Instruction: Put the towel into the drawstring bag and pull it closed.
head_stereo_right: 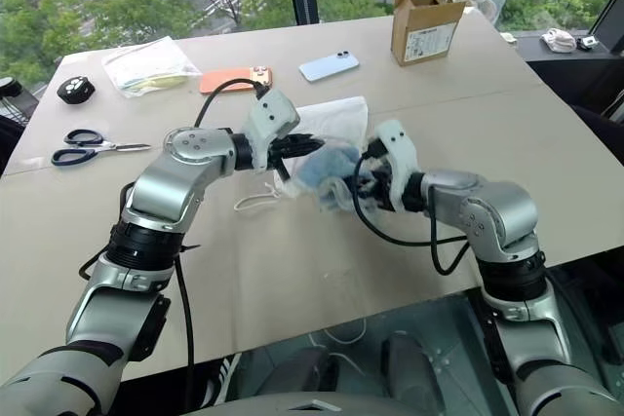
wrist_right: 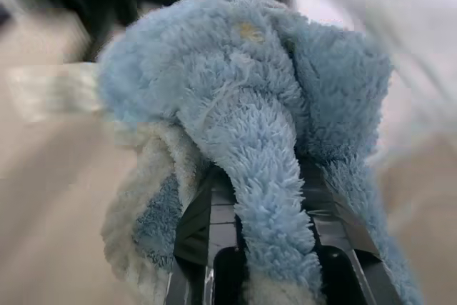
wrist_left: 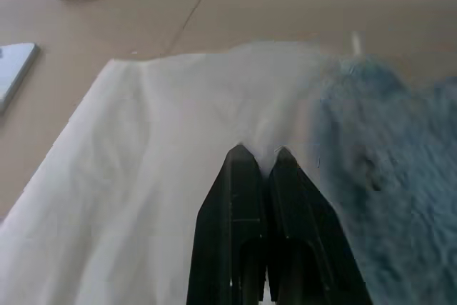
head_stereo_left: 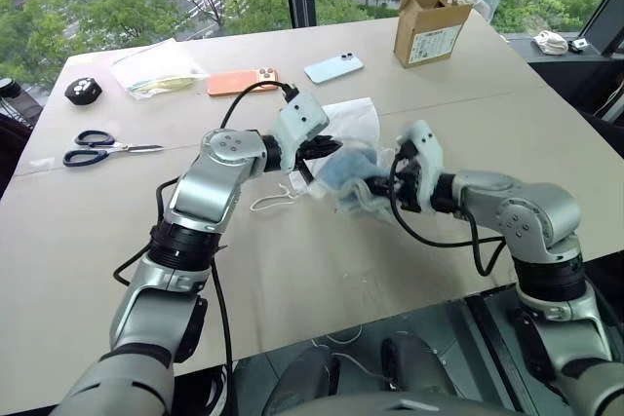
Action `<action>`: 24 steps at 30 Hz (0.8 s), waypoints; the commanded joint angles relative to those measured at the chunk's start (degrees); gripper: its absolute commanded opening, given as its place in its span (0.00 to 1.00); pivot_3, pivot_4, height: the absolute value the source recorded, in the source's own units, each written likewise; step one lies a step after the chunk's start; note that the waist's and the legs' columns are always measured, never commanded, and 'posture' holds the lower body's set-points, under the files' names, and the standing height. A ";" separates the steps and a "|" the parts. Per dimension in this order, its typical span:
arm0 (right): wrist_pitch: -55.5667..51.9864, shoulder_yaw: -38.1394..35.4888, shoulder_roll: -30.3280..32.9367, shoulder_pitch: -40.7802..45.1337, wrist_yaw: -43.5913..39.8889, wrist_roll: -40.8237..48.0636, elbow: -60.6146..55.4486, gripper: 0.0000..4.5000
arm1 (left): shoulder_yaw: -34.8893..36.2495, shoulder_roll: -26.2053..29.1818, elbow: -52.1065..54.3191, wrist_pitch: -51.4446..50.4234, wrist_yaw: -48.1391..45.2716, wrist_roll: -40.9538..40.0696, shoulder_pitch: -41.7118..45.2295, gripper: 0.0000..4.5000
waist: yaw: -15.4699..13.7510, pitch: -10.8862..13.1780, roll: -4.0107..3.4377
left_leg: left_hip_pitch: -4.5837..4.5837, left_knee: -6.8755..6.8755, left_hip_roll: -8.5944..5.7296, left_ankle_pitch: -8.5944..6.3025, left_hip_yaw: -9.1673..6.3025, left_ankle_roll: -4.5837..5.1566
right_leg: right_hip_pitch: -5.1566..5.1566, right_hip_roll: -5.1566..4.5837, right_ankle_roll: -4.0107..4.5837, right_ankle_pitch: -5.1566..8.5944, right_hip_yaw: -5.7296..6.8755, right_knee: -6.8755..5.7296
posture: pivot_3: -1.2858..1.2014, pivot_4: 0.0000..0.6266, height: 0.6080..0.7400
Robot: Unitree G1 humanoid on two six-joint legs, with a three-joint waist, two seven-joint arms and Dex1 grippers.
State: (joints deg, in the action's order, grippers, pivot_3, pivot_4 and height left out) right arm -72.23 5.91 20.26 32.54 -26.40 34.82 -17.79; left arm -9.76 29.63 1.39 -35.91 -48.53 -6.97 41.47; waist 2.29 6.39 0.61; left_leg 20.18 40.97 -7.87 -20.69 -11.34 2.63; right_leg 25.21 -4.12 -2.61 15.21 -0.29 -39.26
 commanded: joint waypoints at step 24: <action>0.66 -40.87 -44.04 9.01 45.34 24.35 11.66 0.03 | 0.61 -4.32 12.13 -11.35 -0.84 -11.33 -1.78 0.00 | 0.71 0.04 -0.15 | -0.09 -0.01 -0.07 0.00 0.05 0.00 | 0.04 -0.01 0.00 0.00 -0.14 -0.53 | 0.52 0.24 1.00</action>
State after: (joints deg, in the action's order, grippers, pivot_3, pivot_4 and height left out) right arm -75.57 -33.53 -8.08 36.09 15.80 54.07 -6.31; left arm -11.38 25.93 10.49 -45.65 -50.09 -16.06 38.77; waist 3.00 6.43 0.46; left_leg 20.08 40.95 -7.94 -20.69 -11.30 2.63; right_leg 25.26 -4.13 -2.61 15.21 -0.45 -39.79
